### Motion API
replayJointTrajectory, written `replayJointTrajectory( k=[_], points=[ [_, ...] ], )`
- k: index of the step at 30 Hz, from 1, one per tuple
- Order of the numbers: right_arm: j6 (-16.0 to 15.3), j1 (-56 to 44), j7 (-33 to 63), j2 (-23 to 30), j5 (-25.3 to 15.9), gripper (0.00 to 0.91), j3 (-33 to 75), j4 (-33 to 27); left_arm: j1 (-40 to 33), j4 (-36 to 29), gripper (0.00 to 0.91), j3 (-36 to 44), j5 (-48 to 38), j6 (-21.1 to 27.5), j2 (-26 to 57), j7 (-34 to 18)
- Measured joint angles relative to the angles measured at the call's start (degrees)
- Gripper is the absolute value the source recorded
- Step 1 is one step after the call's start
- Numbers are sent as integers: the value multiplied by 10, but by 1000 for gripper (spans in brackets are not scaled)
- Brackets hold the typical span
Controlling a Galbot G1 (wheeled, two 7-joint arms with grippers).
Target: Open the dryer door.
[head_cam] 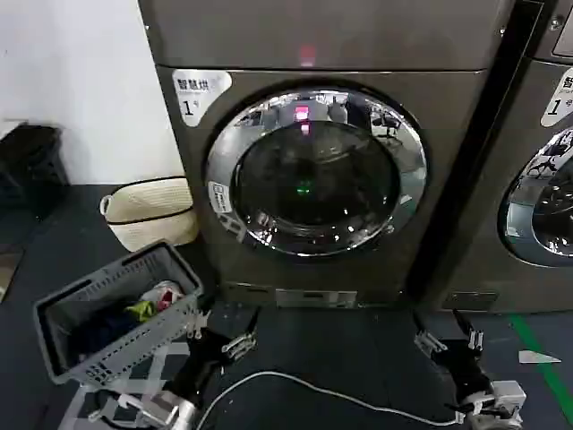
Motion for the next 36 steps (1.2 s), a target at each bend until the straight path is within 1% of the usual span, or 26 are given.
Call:
replayJointTrajectory(
  k=[5,8,16,24,36],
  points=[
    [41,12,-9,-22,2,907,-17,-13,0,0,907,0,0,0,0,0],
    [54,22,-7,-41,8,907,-27,-22,-1,1,907,0,0,1,1,0],
    [64,64,-8,-103,15,907,-63,-45,-6,1,907,1,-1,7,7,7],
    [84,134,-28,-154,36,907,-108,-73,-8,2,907,2,-1,8,5,11],
    [93,236,-54,-198,73,907,-196,-125,-1,-2,907,1,3,4,0,12]
  ],
)
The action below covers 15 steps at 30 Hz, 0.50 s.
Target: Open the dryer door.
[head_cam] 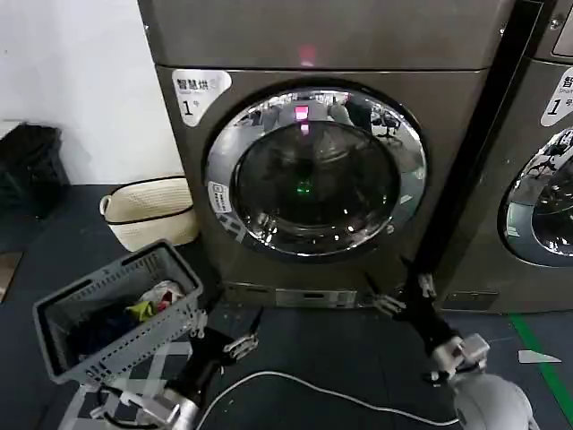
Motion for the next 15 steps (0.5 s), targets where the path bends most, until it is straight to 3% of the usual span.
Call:
replayJointTrajectory(
  k=[15],
  points=[
    [8,118,-13,-12,20,907,-92,-57,2,-2,907,0,4,-3,-2,3]
  ],
)
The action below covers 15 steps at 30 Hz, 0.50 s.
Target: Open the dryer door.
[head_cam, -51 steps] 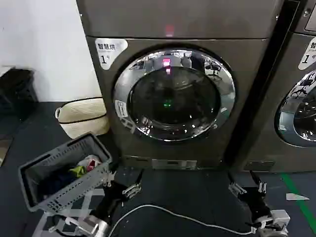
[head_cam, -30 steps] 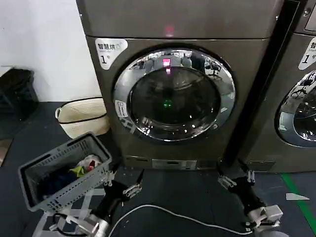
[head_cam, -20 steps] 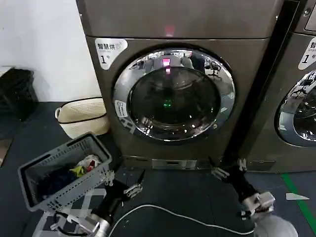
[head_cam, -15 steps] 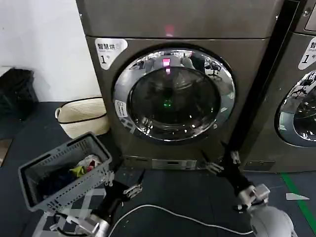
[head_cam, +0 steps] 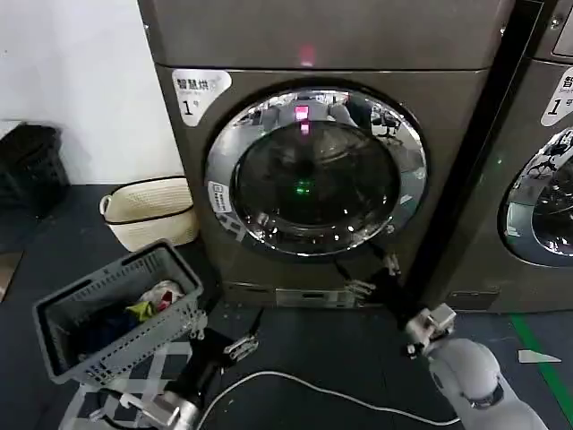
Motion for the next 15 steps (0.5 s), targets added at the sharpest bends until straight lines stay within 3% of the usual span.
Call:
replayJointTrajectory(
  k=[15],
  points=[
    [4,104,-8,10,13,907,-81,-73,2,0,907,0,3,-1,-3,4]
  ],
)
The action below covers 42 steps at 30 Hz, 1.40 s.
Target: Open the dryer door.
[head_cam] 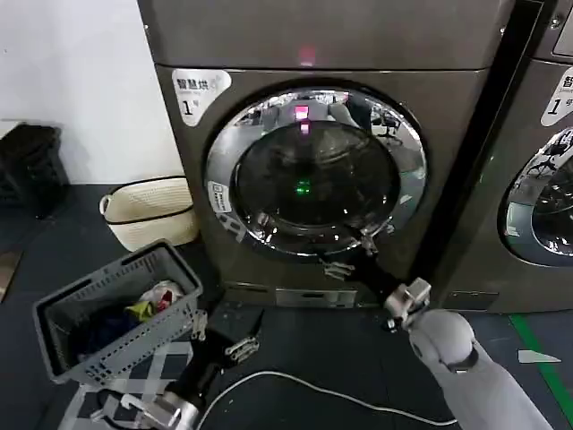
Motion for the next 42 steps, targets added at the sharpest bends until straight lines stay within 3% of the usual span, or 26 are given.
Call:
replayJointTrajectory(
  k=[42],
  points=[
    [6,170,7,111,-20,907,-142,-135,16,-11,907,-7,7,-6,-12,3]
  ],
)
